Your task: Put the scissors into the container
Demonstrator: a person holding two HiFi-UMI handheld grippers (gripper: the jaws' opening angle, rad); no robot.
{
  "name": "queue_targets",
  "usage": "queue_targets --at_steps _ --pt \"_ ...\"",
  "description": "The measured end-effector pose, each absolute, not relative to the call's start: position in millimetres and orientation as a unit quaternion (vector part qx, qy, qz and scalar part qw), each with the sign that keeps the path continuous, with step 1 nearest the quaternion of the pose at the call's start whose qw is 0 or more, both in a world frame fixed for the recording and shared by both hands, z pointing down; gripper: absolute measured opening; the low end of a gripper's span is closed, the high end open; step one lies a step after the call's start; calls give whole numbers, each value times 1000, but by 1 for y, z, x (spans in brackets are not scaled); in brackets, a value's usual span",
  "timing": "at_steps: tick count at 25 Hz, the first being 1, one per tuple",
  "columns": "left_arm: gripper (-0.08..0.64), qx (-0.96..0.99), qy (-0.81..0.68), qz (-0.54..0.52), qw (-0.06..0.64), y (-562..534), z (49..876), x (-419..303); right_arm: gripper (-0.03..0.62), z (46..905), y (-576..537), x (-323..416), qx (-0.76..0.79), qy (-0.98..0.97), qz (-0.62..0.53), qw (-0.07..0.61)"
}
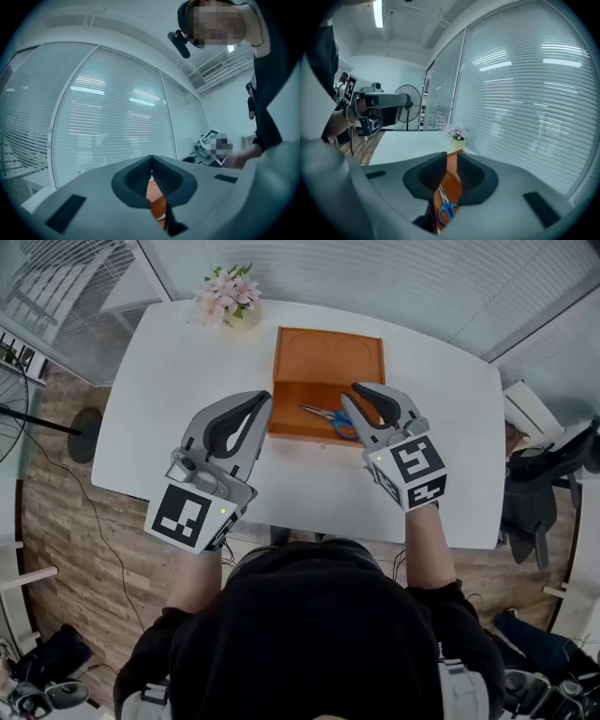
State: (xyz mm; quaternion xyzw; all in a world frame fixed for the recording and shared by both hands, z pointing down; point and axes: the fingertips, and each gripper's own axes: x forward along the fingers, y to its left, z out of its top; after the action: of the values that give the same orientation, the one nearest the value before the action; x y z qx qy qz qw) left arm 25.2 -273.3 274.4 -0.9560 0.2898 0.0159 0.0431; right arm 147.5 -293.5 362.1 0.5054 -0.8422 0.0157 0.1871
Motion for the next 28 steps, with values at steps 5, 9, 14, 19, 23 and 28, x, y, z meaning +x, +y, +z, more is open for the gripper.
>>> queue_targets --at_steps 5,9,14,19,23,28 --pt "12 -958 284 14 44 -273 276 25 71 341 -287 148 521 -840 7 151" --pt "12 -959 279 12 45 -275 277 24 66 329 -282 151 536 -834 1 129" --pt "12 -962 270 13 48 -274 275 24 55 309 -272 151 550 -829 -7 97" --pt "12 -965 256 13 52 -274 274 25 54 298 -264 153 566 -820 -14 82" --pt "12 -968 243 11 55 -273 272 27 51 292 -258 152 577 -813 -16 74" --pt "12 -971 232 15 61 -272 268 27 33 285 -250 155 591 -804 -23 64"
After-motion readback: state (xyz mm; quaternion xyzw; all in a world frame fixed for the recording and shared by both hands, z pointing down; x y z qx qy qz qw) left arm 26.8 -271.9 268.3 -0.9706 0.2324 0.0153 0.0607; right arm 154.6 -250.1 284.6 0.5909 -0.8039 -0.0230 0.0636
